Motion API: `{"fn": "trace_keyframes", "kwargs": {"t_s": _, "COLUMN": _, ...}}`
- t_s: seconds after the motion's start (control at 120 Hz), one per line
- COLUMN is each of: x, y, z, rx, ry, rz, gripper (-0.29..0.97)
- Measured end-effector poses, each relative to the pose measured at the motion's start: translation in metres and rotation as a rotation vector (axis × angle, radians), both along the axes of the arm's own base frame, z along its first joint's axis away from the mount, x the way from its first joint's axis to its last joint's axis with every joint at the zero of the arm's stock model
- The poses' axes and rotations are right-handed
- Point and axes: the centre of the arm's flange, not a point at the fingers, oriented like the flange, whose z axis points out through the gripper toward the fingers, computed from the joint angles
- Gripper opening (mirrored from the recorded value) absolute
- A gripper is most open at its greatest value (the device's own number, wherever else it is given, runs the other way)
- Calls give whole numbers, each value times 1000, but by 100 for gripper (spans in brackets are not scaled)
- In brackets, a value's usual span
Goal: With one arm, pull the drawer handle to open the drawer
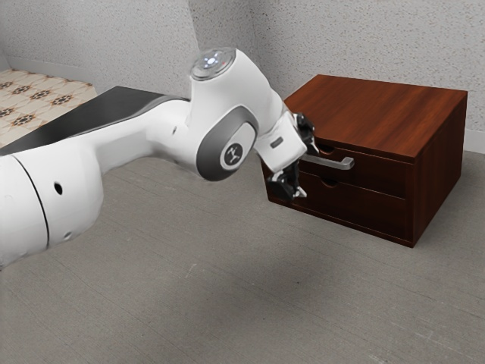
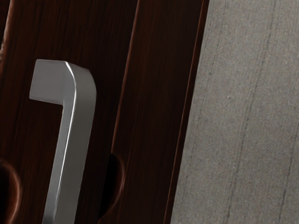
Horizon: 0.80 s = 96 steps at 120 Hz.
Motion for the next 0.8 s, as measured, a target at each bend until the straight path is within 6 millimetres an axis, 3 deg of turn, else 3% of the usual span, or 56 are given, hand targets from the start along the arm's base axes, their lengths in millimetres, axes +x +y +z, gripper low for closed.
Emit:
{"fn": "trace_keyframes", "kwargs": {"t_s": 0.325, "x": 18, "y": -1, "z": -15, "rx": 1, "ry": 16, "rz": -6, "gripper": 69}}
{"fn": "trace_keyframes", "kwargs": {"t_s": 0.558, "x": 20, "y": -1, "z": -19, "rx": -1, "ry": 24, "rz": -10, "gripper": 80}}
{"fn": "trace_keyframes", "kwargs": {"t_s": 0.708, "x": 18, "y": 2, "z": -15, "rx": -9, "ry": 25, "rz": -6, "gripper": 74}}
{"fn": "trace_keyframes", "kwargs": {"t_s": 0.8, "x": 17, "y": 3, "z": -12, "rx": -12, "ry": 23, "rz": -5, "gripper": 64}}
